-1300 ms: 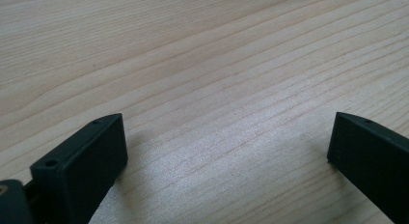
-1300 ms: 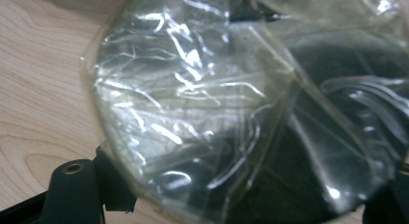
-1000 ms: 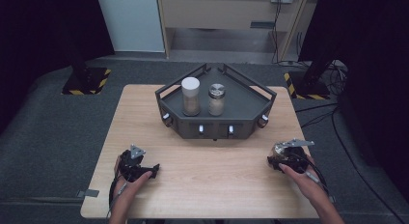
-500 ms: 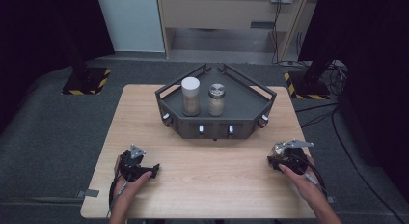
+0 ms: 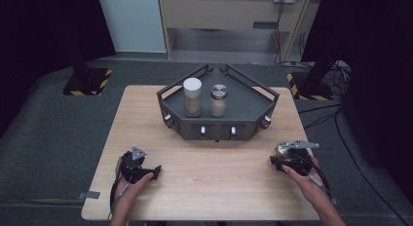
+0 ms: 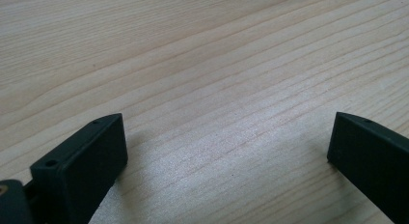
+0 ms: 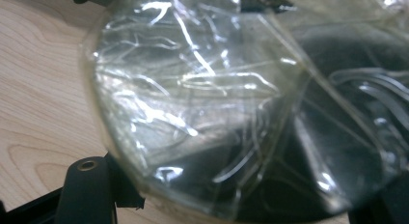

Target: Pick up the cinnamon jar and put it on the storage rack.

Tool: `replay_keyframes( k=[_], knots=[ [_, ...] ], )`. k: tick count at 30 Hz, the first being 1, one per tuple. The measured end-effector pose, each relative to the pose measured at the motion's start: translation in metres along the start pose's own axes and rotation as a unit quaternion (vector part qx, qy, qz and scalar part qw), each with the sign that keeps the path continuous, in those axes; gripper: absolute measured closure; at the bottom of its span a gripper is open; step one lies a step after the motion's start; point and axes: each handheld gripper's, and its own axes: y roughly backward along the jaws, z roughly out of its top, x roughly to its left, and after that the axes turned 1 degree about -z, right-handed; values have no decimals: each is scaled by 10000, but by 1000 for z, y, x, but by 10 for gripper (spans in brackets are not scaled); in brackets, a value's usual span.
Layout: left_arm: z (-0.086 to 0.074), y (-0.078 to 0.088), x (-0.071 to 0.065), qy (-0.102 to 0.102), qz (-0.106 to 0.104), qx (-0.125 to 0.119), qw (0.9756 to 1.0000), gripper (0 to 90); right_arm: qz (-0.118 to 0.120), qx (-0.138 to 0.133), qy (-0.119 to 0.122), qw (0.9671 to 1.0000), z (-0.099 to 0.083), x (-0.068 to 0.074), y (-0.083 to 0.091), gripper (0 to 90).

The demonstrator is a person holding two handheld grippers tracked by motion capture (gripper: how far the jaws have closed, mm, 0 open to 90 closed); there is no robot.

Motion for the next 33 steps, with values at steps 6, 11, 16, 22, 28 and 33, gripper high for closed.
replay_keyframes(
  k=[6, 11, 16, 22, 28, 33],
  knots=[
    [0, 0, 0, 2, 0, -2, 10000, 0, 8, -80, 107, 9999, 8, 3, 10, 314],
    [0, 0, 0, 1, 0, 0, 10000, 0, 8, -167, 157, 9997, 14, 4, 18, 314],
    [0, 0, 0, 0, 0, 0, 10000, 0, 13, -215, 205, 9996, 20, 6, 25, 314],
    [0, 0, 0, 1, 0, 0, 10000, 0, 1, -213, 270, 9994, 28, 8, 30, 314],
    [0, 0, 0, 2, 0, -1, 10000, 0, -37, -258, 285, 9993, 35, 9, 36, 314],
    [0, 0, 0, 1, 0, 0, 10000, 0, -71, -307, 330, 9990, 41, 9, 42, 314]
  ],
)
